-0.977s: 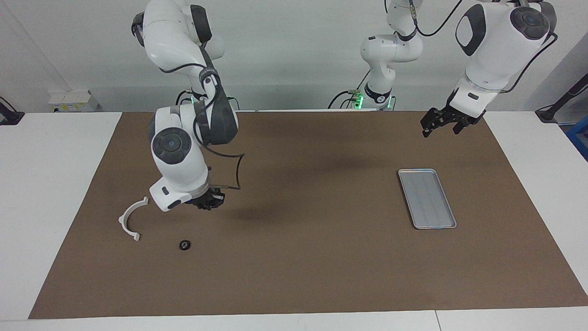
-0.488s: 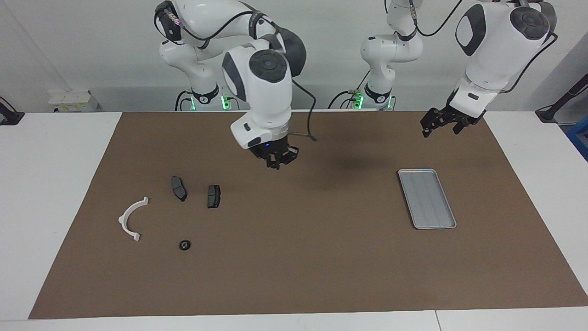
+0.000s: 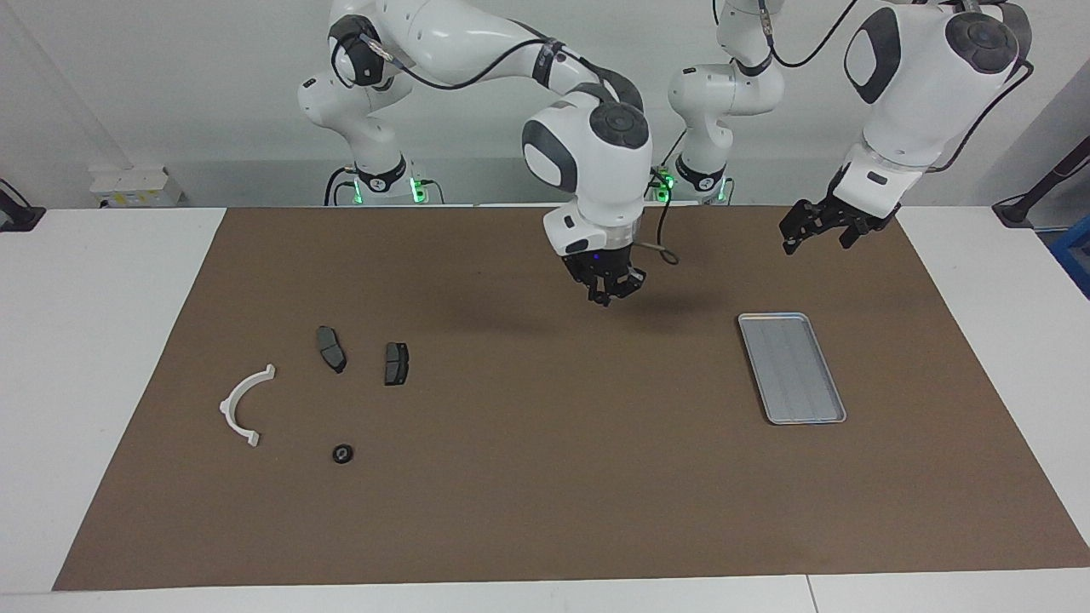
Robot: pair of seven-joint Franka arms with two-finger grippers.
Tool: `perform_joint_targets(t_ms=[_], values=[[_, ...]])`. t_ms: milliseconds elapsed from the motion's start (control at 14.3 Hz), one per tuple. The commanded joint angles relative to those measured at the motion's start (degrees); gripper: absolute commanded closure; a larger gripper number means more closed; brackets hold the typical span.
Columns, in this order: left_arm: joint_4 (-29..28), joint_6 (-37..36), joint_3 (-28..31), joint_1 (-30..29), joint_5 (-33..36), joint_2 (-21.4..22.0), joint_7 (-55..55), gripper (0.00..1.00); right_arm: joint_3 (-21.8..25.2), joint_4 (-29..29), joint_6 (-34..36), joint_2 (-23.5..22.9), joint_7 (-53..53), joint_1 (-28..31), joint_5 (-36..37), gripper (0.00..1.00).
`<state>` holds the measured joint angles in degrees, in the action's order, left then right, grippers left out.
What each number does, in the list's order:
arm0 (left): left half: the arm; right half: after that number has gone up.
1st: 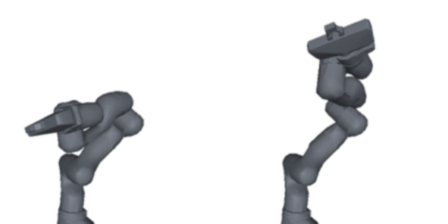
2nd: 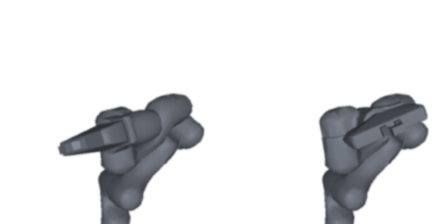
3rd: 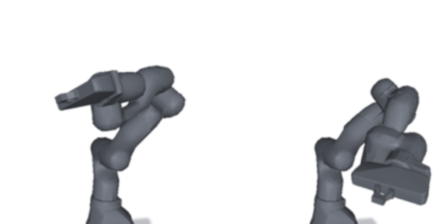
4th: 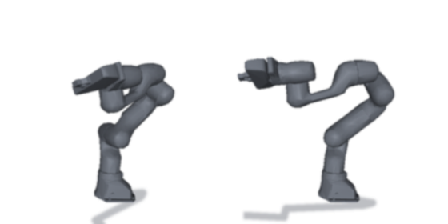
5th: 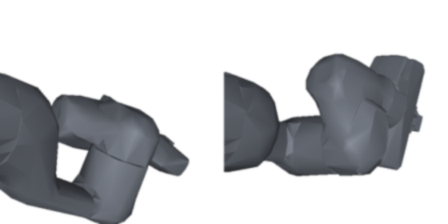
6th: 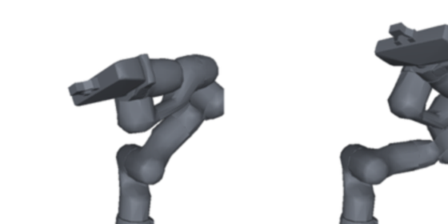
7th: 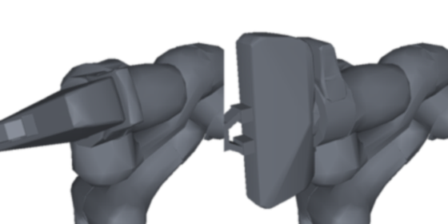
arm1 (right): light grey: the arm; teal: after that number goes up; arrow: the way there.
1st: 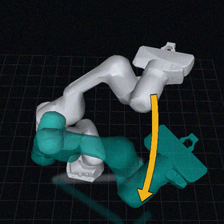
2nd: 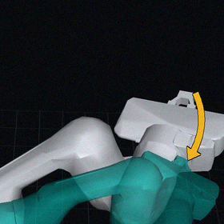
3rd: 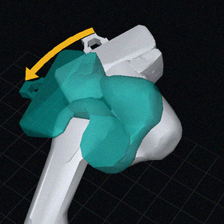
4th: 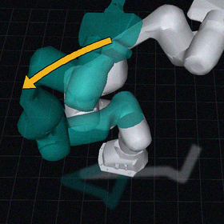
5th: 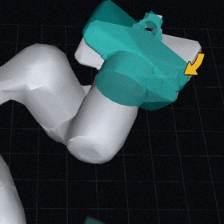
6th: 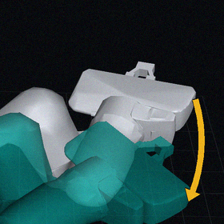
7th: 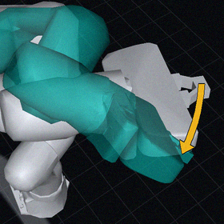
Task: Pick bearing gear from pile to tray
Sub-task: 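Carry the ring toward the table center and set it down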
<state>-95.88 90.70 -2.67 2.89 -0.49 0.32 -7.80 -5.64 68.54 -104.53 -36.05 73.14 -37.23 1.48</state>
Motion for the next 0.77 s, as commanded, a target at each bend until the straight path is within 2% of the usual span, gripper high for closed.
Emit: perform_joint_targets(t_ms=[0,349,698], values=[[-0.36,-0.17,0.48,0.45,-0.21,0.91,0.15,0.0,0.1,-0.52,-6.11,-5.34,3.24,-0.65,1.42,1.0],[-0.36,-0.17,0.39,0.45,-0.21,0.91,0.15,0.0,0.19,3.08,-13.23,-7.89,3.42,-0.39,2.82,1.0],[-0.36,-0.17,0.39,0.36,-0.21,0.91,0.15,0.0,0.19,3.35,-14.91,-10.36,4.03,-1.18,5.46,1.0]])
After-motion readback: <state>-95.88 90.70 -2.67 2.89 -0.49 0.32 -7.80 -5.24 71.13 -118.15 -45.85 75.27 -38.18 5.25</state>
